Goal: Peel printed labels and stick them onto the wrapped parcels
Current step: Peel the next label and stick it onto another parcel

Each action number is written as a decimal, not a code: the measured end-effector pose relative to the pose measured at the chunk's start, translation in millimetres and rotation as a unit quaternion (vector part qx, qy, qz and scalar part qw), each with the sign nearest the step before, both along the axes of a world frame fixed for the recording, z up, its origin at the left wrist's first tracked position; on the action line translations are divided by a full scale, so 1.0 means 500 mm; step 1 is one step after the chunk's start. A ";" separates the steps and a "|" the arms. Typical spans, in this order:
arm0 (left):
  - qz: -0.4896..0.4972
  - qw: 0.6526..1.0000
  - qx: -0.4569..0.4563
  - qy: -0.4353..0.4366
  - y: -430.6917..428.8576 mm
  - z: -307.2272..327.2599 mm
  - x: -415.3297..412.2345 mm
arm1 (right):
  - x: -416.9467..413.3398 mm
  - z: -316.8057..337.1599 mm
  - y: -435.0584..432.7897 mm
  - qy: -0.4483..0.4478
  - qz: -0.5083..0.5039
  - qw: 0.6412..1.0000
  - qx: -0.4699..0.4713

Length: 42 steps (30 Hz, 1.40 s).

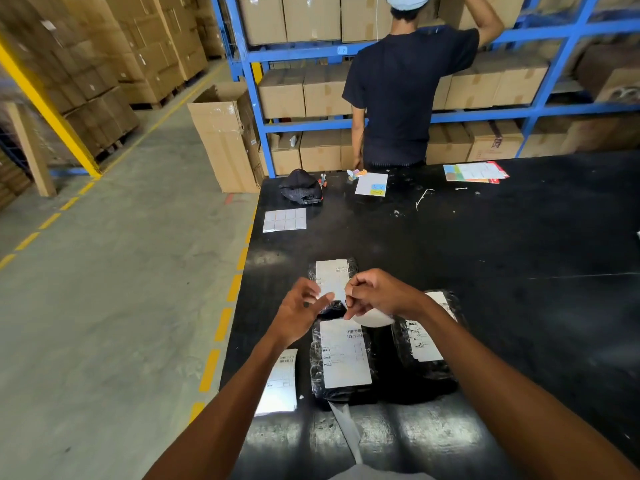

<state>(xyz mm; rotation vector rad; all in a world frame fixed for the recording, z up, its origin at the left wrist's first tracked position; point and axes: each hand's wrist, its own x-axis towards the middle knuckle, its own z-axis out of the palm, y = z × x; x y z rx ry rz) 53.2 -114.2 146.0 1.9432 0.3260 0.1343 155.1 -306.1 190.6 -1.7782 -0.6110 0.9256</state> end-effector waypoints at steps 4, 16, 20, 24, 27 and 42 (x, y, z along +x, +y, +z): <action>-0.120 0.989 -0.069 0.050 -0.043 0.038 0.004 | -0.001 -0.002 0.009 -0.023 0.001 1.000 0.001; -0.074 0.989 -0.116 0.044 -0.060 0.038 0.021 | 0.013 -0.018 -0.018 -0.075 -0.083 0.994 0.001; -0.066 0.987 -0.136 0.054 -0.058 0.030 0.013 | 0.013 -0.023 -0.017 -0.105 -0.142 0.984 0.037; -0.063 0.985 -0.152 0.059 -0.056 0.029 0.010 | 0.008 -0.028 -0.013 -0.125 -0.140 0.981 0.059; -0.052 0.985 -0.155 0.056 -0.052 0.032 0.011 | 0.006 -0.043 -0.017 -0.163 -0.123 0.978 0.043; -0.028 0.989 -0.138 -0.046 -0.086 0.025 -0.004 | -0.040 -0.118 -0.012 -0.135 -0.037 0.986 -0.085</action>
